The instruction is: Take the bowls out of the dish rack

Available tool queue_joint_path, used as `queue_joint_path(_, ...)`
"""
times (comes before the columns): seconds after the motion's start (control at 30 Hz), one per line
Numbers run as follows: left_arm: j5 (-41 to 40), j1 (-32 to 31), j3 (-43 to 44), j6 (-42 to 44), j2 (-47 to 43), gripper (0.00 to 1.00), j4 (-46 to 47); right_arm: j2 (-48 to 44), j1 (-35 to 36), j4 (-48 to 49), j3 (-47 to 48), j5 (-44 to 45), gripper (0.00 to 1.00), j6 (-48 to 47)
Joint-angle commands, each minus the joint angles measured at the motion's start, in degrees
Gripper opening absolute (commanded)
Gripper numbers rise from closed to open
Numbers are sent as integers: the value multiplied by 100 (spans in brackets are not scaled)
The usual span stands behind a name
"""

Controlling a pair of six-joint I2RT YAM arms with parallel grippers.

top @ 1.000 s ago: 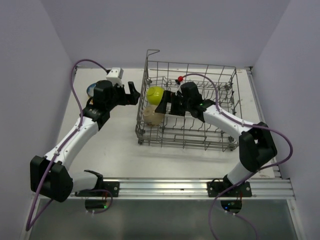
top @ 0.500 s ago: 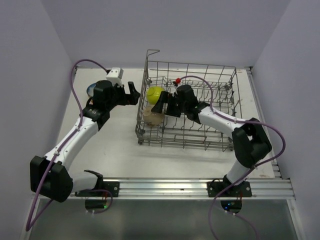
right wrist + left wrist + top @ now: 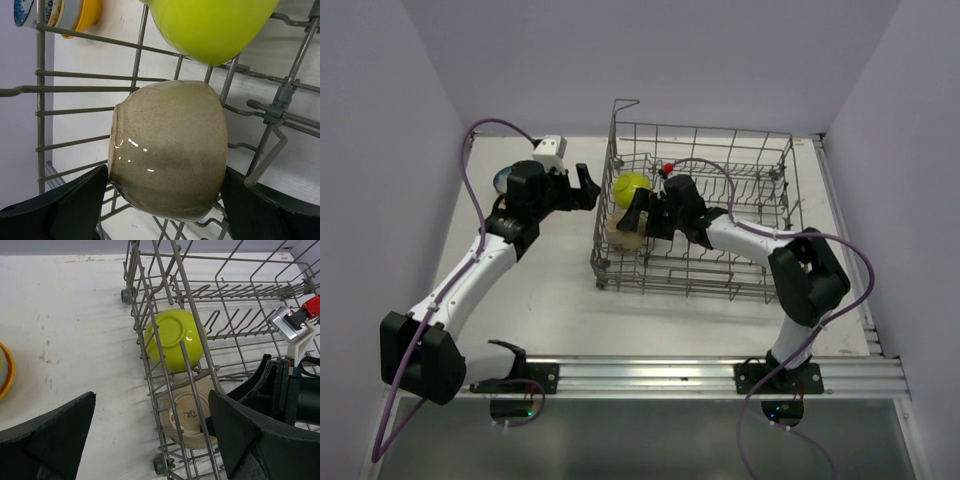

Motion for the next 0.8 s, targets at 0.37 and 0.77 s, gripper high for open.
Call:
queue_joint_path(0.37, 320, -37, -24, 121, -148, 100, 301, -226, 75, -43, 400, -362, 60, 124)
queue_joint_path(0.77, 4, -28, -24, 227, -271, 100, 239, -560, 66, -308, 805, -854, 28, 123)
